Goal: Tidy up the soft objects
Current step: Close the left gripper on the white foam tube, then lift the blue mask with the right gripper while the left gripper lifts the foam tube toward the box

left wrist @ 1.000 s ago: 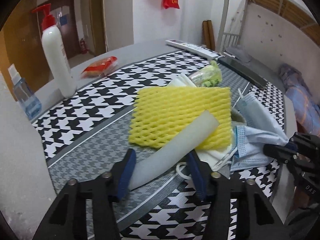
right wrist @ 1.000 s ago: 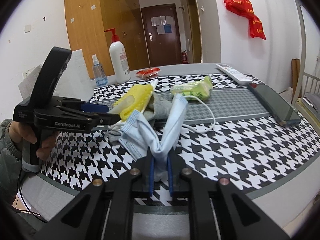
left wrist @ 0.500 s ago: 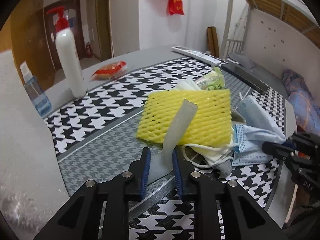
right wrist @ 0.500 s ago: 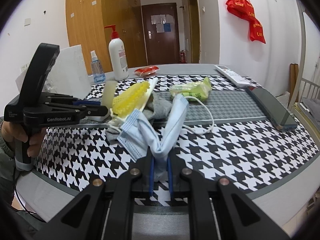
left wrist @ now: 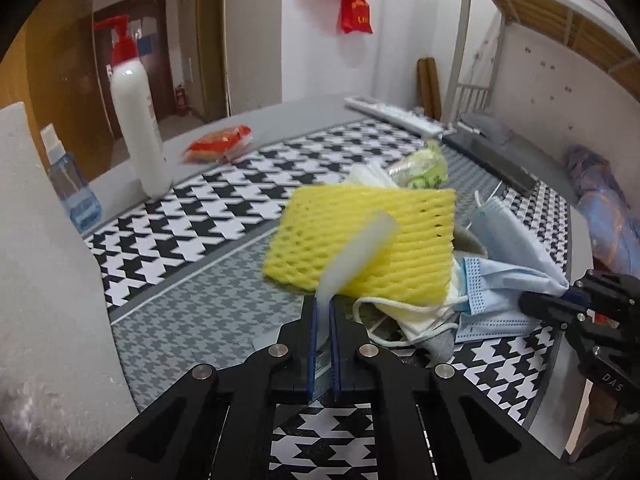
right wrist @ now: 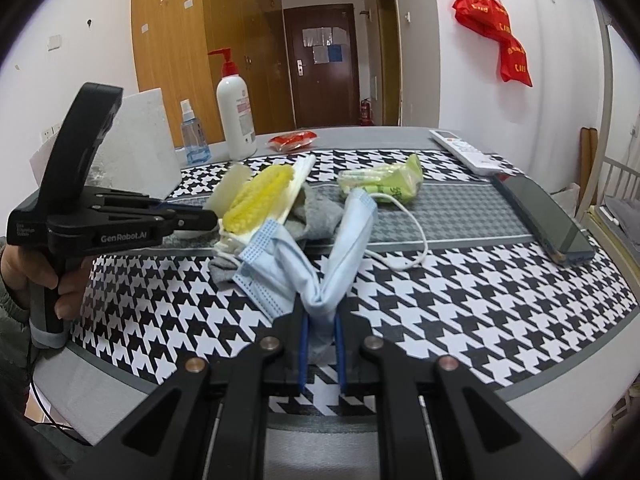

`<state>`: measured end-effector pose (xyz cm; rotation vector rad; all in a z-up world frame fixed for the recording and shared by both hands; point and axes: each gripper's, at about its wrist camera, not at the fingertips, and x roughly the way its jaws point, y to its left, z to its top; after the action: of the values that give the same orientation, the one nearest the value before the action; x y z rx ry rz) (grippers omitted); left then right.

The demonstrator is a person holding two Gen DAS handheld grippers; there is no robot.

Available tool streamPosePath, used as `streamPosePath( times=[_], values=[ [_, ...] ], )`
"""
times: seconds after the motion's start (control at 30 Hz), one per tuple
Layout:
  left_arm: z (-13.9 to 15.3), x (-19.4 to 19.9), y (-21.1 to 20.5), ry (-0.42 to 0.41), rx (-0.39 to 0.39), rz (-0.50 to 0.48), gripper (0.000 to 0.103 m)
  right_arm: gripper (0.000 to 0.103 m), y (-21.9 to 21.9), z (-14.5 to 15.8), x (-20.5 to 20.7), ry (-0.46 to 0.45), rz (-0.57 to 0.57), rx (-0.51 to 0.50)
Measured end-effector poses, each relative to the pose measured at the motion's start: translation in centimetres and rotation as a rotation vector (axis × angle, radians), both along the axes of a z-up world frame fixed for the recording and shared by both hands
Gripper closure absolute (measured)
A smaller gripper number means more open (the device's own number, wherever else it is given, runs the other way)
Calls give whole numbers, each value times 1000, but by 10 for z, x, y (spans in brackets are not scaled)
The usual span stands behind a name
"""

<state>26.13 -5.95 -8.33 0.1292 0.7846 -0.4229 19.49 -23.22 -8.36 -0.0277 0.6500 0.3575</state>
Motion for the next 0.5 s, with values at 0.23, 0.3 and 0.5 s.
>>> streamPosePath(
  times=[0.23,0.3,0.5],
  values=[
    [17,-16,6,-84,-46,2,97,89,2,12,-5,-23,3,-2],
    [21,-20,6,-116,-50,3,97,89,4,17,-8,-41,2,-12],
    [30,-28,12,-165,-70,32,97,89,5,33,-16,-79,-16,-17]
  ],
)
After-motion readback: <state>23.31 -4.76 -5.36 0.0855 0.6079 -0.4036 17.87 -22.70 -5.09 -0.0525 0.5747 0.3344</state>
